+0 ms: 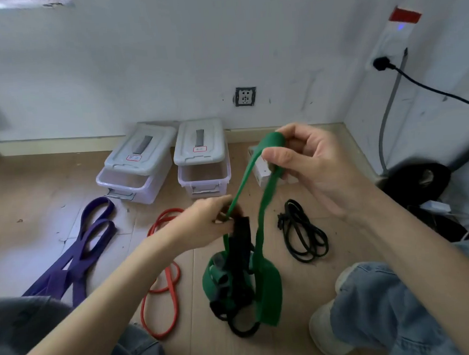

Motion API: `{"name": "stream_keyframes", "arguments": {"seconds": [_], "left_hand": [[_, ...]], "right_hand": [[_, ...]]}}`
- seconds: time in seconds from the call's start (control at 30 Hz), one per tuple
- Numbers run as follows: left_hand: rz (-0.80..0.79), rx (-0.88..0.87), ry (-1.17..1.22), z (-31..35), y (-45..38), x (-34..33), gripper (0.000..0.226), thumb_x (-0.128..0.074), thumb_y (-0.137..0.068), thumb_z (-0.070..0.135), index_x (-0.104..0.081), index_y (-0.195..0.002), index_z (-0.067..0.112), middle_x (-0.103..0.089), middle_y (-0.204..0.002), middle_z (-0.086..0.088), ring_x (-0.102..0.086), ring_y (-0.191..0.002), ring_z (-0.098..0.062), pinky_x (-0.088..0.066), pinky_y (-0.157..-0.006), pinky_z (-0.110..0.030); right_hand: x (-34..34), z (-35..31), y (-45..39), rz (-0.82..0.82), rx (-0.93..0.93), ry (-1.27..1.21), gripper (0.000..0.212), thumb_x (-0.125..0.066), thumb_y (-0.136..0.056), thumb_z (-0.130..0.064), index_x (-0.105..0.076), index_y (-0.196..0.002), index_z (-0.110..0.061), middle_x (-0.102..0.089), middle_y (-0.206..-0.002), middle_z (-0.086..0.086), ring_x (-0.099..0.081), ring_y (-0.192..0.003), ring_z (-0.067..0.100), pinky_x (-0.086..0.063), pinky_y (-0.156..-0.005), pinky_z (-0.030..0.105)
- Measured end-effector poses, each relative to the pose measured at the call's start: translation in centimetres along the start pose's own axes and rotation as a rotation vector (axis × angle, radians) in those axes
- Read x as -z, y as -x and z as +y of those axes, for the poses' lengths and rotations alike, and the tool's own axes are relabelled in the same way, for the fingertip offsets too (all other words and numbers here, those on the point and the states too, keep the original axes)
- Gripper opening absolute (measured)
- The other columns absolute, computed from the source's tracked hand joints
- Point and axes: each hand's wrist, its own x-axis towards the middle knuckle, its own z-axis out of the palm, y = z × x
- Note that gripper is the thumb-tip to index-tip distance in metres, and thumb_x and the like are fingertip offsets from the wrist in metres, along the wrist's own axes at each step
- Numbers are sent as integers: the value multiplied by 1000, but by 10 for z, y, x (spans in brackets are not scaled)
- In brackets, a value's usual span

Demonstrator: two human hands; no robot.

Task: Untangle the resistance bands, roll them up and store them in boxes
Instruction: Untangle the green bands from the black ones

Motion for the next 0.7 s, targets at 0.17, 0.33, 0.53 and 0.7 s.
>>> {"name": "stream_keyframes", "arguments": {"seconds": [0.17,0.33,0.53,0.7], "left_hand": [[155,23,-369,14,5,49,12,-57,-87,31,-60,-82,21,-63,-77,2,-63,-72,-16,-53,-67,-26],[411,-30,-30,28,4,62,19,-66,-77,37,-54,-76,22,-59,-70,9,-61,-64,-8,-51,-61,-14],[124,24,27,37,-1,33,25,-68,-73,45,-56,-67,24,-60,-60,3,-57,-53,-5,-46,-49,-15],[268,-75,806,30,-6,54,29,-75,-66,41,-68,-89,25,-72,-84,4,-70,-83,-14,-57,-74,-23]], "right_hand": [[31,7,1,-217,-259,747,28,-78,-64,-43,-67,-79,-22,-68,-73,-2,-61,-63,1,-46,-61,13],[31,33,5,-256,-335,1039,16,-69,-78,-22,-60,-85,-11,-59,-73,-1,-54,-61,5,-39,-53,17],[26,30,11,-353,-295,711,67,-78,-73,-28,-42,-129,-34,-55,-111,-23,-55,-91,-9,-43,-79,16],[6,16,10,-282,-194,38,41,-70,-76,-19,-58,-114,-22,-69,-95,-2,-67,-81,18,-56,-70,29]]}}
